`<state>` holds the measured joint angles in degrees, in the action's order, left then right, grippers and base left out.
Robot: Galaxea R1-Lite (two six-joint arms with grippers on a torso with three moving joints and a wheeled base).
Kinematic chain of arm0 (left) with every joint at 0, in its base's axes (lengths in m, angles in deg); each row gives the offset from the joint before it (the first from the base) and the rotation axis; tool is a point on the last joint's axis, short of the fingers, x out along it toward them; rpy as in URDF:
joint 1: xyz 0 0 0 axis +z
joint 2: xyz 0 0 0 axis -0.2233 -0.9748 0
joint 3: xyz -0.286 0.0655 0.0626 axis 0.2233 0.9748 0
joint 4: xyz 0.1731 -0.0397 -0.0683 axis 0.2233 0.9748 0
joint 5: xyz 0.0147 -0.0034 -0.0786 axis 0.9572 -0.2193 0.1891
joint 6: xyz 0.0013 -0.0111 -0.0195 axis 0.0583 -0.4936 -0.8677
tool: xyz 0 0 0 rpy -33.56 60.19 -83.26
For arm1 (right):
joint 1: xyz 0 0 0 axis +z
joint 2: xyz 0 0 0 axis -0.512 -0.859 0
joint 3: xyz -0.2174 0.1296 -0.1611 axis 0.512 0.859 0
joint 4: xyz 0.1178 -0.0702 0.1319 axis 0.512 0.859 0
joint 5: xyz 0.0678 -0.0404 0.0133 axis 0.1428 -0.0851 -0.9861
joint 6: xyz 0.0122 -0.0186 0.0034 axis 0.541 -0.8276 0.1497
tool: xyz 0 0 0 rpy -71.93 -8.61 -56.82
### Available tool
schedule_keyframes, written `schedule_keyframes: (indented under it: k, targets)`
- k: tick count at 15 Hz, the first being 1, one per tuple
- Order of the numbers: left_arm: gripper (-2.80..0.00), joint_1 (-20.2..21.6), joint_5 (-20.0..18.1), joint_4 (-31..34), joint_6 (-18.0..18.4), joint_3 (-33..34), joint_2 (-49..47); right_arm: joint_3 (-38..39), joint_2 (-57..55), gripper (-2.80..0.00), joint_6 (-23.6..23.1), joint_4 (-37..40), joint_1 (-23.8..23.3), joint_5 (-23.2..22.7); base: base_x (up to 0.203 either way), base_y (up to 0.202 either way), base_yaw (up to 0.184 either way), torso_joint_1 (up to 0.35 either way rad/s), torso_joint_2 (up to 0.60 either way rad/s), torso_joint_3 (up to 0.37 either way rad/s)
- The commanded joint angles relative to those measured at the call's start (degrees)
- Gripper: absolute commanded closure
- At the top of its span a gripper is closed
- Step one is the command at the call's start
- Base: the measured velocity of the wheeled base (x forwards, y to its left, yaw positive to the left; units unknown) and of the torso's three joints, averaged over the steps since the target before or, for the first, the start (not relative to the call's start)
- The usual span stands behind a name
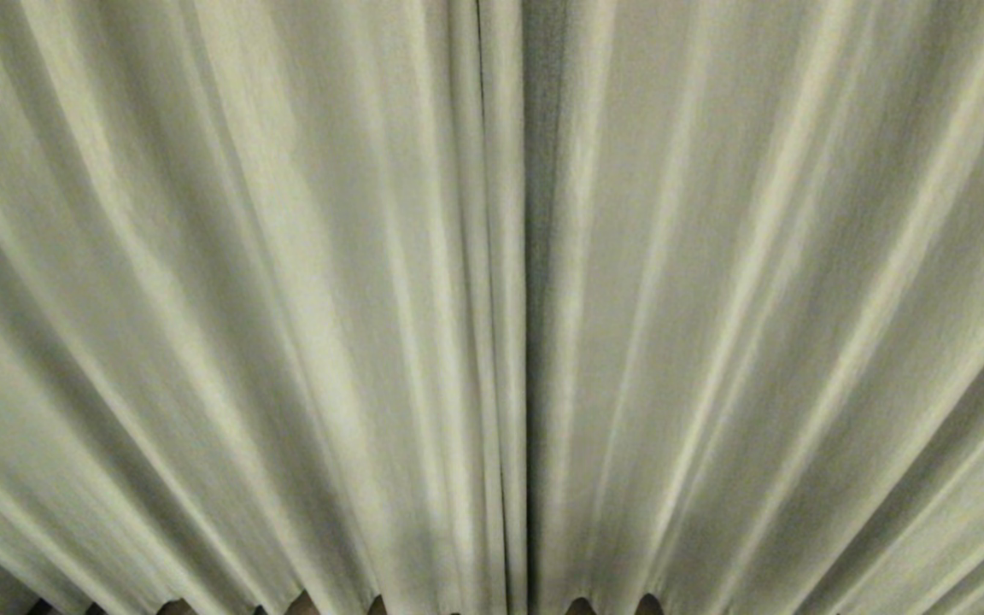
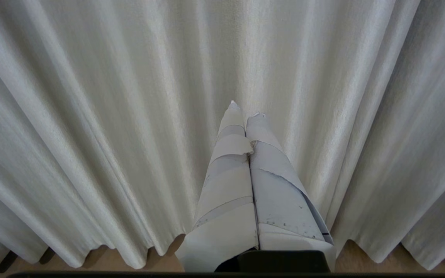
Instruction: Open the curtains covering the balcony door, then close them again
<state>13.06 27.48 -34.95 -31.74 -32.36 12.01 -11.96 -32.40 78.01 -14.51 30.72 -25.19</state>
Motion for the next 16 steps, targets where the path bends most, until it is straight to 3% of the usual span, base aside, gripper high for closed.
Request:
schedule_keyframes:
  k: [1, 16]
  targets:
    - [0.00, 0.0, 0.0, 0.0, 0.0, 0.0, 0.0, 0.0, -0.1, 0.00, 0.0, 0.0, 0.1, 0.0, 0.000, 0.000, 0.000, 0.000, 0.00, 0.000]
    - [0.00, 0.0, 0.0, 0.0, 0.1, 0.0, 0.0, 0.0, -0.1, 0.00, 0.0, 0.0, 0.1, 0.0, 0.000, 0.000, 0.000, 0.000, 0.00, 0.000]
